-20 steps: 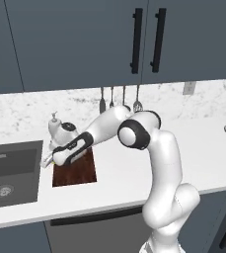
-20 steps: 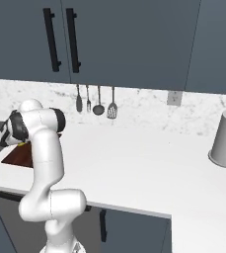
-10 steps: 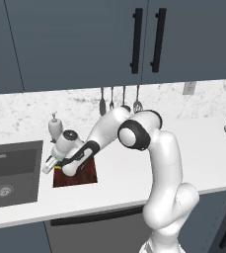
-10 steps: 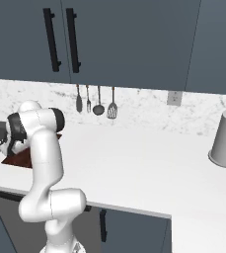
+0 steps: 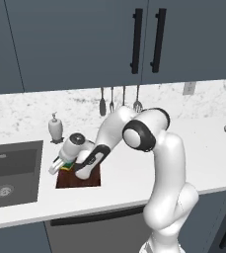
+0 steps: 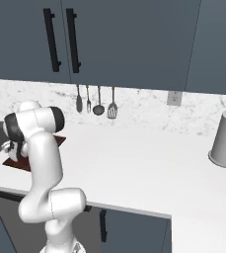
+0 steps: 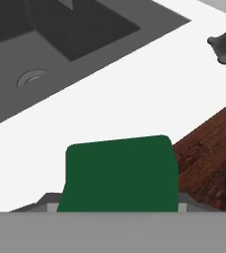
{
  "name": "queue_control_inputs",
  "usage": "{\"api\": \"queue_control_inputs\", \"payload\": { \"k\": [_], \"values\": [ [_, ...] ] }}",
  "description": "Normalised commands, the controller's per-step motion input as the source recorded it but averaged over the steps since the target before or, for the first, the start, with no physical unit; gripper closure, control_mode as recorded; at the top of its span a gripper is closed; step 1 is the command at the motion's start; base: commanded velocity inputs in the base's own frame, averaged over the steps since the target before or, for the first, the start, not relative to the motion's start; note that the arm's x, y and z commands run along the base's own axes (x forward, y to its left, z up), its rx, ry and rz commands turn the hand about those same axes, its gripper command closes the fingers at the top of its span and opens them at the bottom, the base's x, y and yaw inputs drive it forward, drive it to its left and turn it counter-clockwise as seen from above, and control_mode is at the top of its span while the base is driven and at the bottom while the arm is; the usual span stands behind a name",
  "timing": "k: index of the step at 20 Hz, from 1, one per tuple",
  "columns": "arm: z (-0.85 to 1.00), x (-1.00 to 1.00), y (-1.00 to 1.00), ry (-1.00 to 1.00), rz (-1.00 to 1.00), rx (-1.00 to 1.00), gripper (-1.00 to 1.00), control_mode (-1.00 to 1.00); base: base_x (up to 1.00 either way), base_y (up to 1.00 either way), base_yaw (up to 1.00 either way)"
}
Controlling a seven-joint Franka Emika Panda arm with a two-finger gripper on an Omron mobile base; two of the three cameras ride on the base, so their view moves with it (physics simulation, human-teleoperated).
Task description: Pick up the sponge from the counter and clean the cutting board by briefly scrubbing or pressing down on the cutting board. Once finished, release the sponge.
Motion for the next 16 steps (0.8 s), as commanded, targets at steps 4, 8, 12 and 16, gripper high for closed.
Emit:
{"api": "queue_control_inputs", "payload": {
  "k": [4, 8, 12, 16],
  "values": [
    [-0.88, -0.46, -1.00, -0.04, -0.25, 0.00, 1.00, -1.00, 0.00, 0.00, 0.00],
    [0.06, -0.33, -0.98, -0.23, -0.15, 0.07, 1.00, -1.00, 0.00, 0.00, 0.00],
    [0.10, -0.24, -0.97, -0.22, -0.11, 0.11, 1.00, -1.00, 0.00, 0.00, 0.00],
    [-0.91, -0.27, -0.62, 0.09, -0.09, 0.03, 1.00, -1.00, 0.00, 0.00, 0.00]
  ]
}}
